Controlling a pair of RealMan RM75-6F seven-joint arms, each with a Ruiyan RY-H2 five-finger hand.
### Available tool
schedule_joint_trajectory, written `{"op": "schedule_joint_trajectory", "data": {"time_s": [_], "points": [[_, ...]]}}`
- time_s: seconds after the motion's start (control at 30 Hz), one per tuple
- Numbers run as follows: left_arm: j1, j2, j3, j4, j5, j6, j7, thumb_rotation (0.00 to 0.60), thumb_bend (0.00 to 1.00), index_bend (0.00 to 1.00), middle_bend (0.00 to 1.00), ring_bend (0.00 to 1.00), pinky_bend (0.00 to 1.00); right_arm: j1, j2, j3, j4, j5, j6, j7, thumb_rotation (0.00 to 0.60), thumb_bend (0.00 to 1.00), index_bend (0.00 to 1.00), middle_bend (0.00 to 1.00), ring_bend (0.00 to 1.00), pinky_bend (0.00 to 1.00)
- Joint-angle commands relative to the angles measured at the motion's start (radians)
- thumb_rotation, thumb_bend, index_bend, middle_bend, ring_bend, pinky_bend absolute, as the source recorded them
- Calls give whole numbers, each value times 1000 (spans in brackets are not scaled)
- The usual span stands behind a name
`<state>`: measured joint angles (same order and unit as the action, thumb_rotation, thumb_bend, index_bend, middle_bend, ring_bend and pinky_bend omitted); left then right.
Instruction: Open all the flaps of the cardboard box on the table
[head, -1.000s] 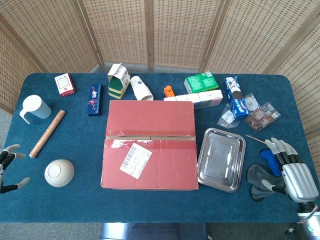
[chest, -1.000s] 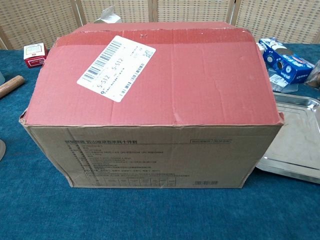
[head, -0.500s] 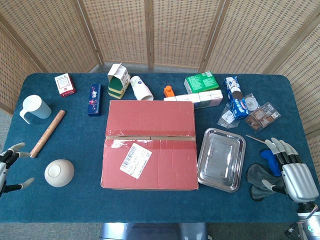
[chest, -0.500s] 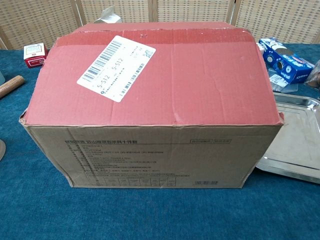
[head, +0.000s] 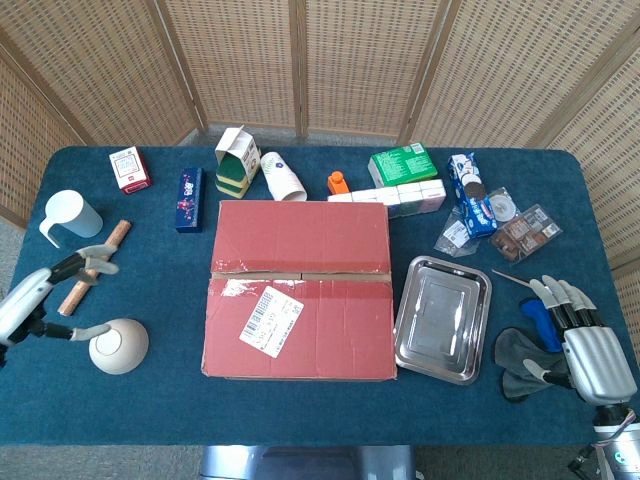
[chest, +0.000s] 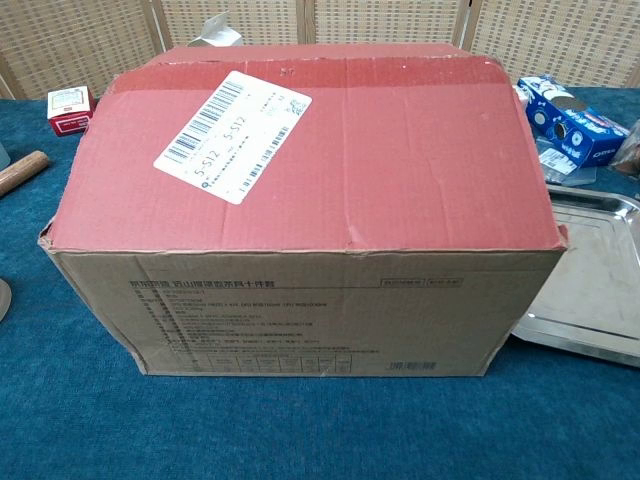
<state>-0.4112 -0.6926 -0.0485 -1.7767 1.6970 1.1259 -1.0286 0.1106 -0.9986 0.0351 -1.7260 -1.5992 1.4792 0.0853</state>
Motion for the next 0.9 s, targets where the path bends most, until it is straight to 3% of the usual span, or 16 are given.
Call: {"op": "schedule_joint_trajectory", "data": {"time_s": [0.03,0.53,0.9], "points": [[-95,38,-27,-33,23,-87,-80,600,390,291,157,206,336,0,2,1,0,2,0,4,600,0,0,0,0,113],[-322,-164,-122,-53,-190,-336,-137,600,389,294,157,206,324,-2,7,1,-2,5,0,12,600,0,0,0,0,114],[-363,-177,-120,-86,-237,-430,-142,600,390,282,148,206,327,-7,17,2,0,1,10,35,600,0,0,0,0,113]]}}
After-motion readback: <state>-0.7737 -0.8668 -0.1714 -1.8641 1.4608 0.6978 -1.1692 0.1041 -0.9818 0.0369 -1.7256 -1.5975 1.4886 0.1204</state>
